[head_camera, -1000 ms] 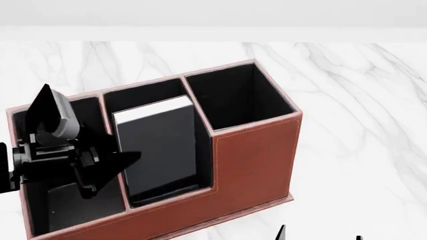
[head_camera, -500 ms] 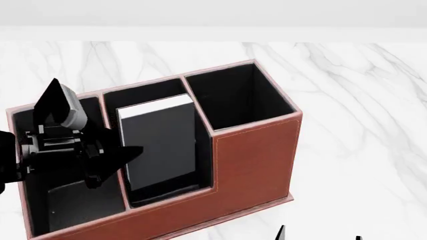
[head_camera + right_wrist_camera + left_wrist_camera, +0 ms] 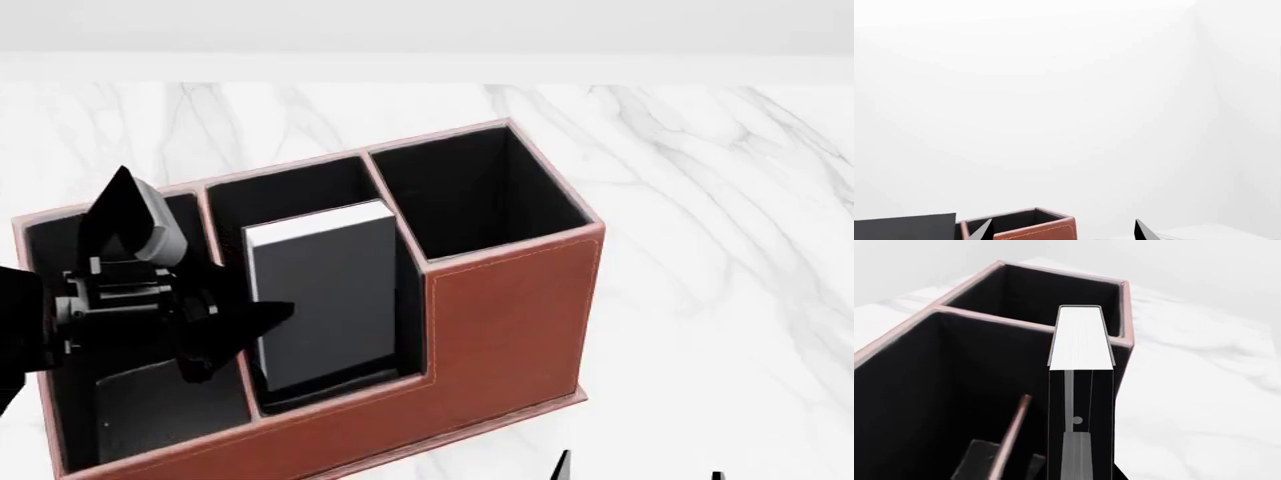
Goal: Pick up the book and place it in the back compartment of the caddy.
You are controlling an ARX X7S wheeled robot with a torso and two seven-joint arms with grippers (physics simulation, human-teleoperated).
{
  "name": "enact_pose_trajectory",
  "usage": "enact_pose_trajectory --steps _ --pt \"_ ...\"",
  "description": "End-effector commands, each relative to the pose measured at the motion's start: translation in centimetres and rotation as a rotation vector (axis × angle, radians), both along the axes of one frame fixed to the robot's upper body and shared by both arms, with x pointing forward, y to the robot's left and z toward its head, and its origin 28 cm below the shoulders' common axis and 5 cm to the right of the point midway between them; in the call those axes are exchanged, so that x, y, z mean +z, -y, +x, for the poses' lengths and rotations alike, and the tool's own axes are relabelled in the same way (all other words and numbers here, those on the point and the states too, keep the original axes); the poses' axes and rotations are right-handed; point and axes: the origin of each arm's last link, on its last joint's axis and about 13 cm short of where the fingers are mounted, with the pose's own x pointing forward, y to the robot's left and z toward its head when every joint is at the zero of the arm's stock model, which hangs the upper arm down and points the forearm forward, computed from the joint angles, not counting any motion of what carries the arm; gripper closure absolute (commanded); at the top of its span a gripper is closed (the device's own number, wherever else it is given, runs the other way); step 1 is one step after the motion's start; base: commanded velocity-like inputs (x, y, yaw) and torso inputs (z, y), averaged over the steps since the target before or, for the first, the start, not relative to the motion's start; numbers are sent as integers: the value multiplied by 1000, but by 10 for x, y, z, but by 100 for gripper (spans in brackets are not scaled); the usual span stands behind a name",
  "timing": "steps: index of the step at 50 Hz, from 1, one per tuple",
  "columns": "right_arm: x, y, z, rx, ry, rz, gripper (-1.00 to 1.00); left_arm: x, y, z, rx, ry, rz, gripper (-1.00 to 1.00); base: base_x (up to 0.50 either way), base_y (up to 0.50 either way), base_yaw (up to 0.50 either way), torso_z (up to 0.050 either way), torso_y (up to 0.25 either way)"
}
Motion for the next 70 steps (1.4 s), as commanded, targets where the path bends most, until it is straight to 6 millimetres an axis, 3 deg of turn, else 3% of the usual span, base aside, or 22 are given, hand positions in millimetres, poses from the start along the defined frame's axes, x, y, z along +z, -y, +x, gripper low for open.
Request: enact_pose_trajectory --steps 1,38,70 --pt "0 0 1 0 -2 0 -100 3 5 2 40 13 -156 100 0 0 0 0 0" --pt "-2 -1 1 -1 -5 -2 -100 -4 1 -1 94 4 -135 100 0 0 0 1 1" --pt "-2 0 2 4 -8 -3 -100 -13 10 -2 142 9 -78 100 0 0 0 0 1"
